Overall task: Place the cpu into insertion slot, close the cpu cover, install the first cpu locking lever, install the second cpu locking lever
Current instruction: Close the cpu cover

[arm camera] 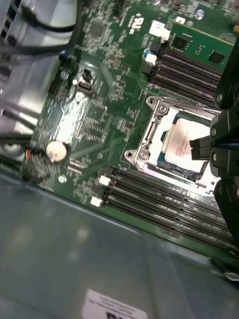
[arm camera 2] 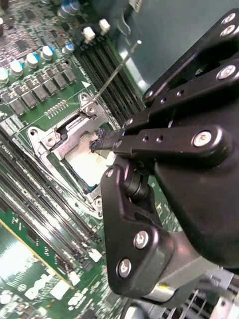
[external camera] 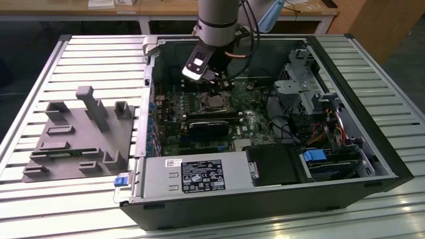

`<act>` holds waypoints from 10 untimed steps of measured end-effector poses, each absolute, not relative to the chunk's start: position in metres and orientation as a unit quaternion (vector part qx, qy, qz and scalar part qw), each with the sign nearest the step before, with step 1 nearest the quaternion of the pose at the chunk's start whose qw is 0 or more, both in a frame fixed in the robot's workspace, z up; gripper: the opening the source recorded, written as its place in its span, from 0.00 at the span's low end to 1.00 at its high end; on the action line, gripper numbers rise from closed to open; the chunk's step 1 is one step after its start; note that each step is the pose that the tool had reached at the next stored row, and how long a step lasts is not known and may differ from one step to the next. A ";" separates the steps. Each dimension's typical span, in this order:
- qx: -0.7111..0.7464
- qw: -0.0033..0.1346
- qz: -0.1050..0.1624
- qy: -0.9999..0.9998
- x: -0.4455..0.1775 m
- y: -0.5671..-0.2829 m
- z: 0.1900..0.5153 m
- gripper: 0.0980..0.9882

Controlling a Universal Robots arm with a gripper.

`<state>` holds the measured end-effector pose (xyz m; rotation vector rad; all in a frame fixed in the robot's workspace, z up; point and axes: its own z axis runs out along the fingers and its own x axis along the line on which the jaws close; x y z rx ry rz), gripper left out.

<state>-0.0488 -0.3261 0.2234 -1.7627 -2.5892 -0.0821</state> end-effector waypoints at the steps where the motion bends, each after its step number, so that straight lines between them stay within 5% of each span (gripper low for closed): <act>1: -0.555 0.004 -0.026 -0.831 -0.049 -0.326 0.223 0.00; 10: -0.485 0.006 -0.025 -0.874 -0.049 -0.326 0.223 0.00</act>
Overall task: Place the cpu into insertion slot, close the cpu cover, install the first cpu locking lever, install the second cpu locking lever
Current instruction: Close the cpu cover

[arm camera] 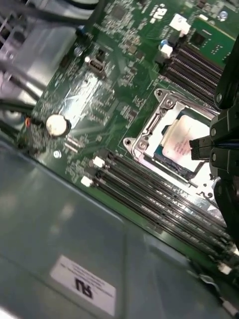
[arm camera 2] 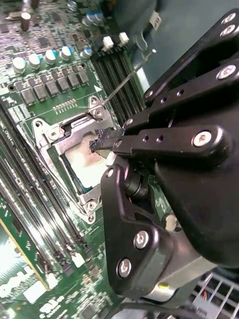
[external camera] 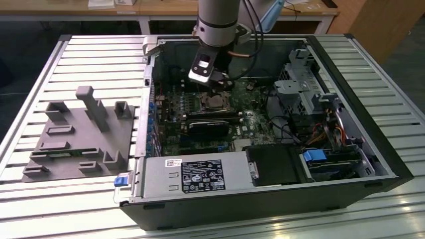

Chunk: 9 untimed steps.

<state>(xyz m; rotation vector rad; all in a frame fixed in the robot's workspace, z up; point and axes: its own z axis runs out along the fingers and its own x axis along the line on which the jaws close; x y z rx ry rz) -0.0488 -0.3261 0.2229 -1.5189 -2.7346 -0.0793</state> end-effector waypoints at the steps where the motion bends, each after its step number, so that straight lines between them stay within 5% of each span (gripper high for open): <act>1: -0.477 0.006 -0.025 -0.878 -0.049 -0.326 0.223 0.00; 9: -0.412 0.008 -0.024 -0.911 -0.049 -0.326 0.222 0.00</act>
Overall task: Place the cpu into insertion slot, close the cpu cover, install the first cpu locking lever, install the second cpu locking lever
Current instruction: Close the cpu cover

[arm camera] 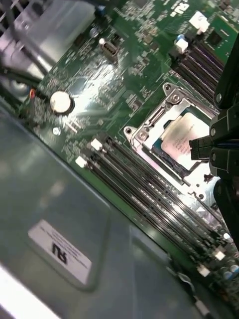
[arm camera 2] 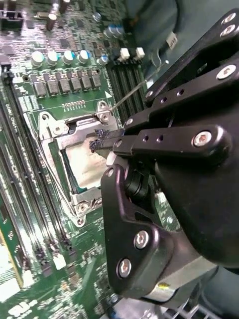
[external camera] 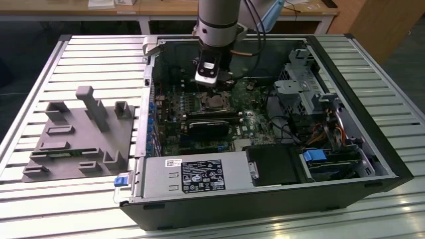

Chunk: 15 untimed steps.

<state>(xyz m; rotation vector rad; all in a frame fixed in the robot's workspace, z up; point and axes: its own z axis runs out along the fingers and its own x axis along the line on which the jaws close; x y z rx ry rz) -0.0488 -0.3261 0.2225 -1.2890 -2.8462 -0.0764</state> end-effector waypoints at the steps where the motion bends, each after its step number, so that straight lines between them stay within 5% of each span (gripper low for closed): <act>1: -0.404 0.008 -0.024 -0.915 -0.049 -0.326 0.222 0.00; 15: -0.285 0.011 -0.023 -0.958 -0.049 -0.326 0.222 0.00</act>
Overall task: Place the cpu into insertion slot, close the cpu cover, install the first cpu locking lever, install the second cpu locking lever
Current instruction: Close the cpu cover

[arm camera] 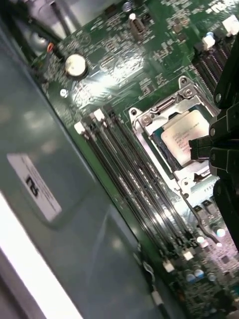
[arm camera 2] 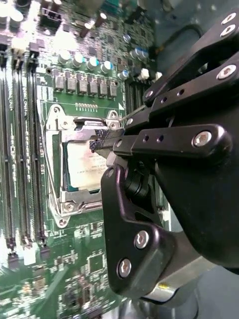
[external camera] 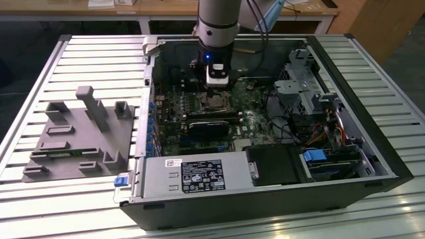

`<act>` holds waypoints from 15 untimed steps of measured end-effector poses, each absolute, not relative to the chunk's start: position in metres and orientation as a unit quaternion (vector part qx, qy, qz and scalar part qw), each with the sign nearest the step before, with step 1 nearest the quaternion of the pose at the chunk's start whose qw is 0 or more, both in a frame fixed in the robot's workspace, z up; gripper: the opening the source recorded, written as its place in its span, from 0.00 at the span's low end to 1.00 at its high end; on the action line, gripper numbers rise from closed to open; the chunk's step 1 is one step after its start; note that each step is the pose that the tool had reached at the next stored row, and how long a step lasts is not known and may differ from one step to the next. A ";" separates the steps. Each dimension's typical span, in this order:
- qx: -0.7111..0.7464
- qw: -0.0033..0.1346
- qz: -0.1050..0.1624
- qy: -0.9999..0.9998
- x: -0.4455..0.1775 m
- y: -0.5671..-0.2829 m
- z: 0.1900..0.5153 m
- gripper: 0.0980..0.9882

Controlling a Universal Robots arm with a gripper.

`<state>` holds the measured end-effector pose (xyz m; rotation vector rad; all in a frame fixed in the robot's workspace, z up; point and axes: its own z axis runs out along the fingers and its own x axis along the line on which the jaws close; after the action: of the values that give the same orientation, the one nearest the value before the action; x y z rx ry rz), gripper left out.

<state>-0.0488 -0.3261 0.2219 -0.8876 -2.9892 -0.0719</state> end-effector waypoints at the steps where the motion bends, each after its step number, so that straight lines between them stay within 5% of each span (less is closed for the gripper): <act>1: -0.276 0.012 -0.023 -0.961 -0.049 -0.326 0.222 0.00; 15: -0.152 0.014 -0.021 -0.988 -0.049 -0.326 0.221 0.00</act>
<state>-0.0488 -0.3261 0.2210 -0.4719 -3.0769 -0.0664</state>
